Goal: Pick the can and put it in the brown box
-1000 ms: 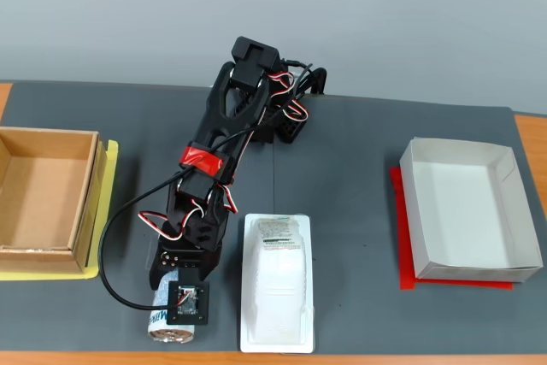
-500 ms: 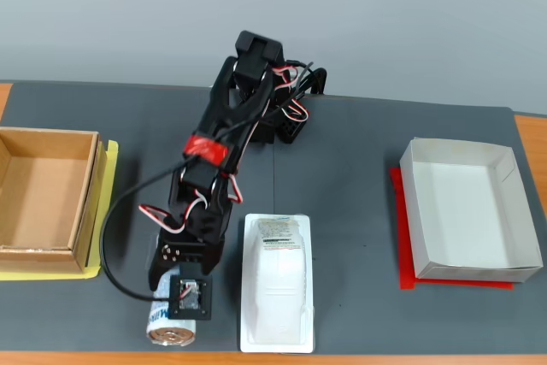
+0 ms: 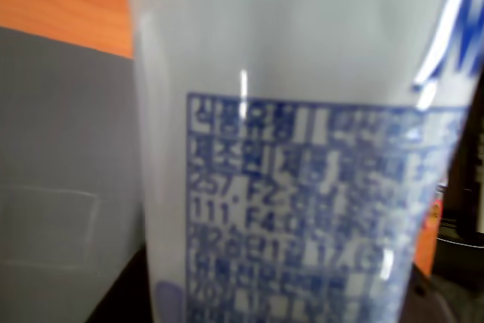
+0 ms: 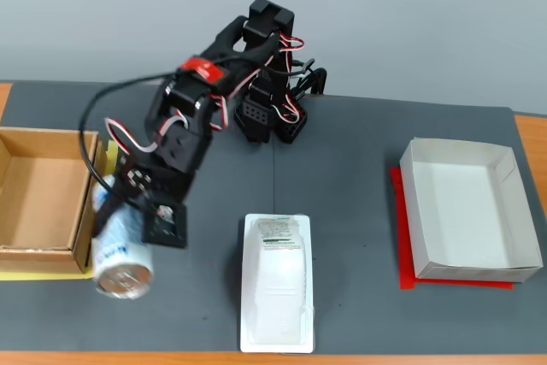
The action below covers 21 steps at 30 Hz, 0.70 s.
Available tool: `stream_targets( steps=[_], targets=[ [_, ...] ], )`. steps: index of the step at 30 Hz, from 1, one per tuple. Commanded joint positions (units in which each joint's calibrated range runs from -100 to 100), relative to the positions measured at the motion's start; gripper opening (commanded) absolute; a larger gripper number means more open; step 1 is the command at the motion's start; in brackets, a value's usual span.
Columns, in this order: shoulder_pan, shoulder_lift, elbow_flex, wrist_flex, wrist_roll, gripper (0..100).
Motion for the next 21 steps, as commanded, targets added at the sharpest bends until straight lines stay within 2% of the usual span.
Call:
stream_targets(
  steps=[1, 9, 21],
  targets=[
    [5.2, -3.4, -6.1, -0.2, 4.2, 2],
    [11.4, -0.6, -9.0, 0.0, 10.1, 2],
    [19.7, 9.4, -11.2, -0.2, 10.2, 2]
  ],
)
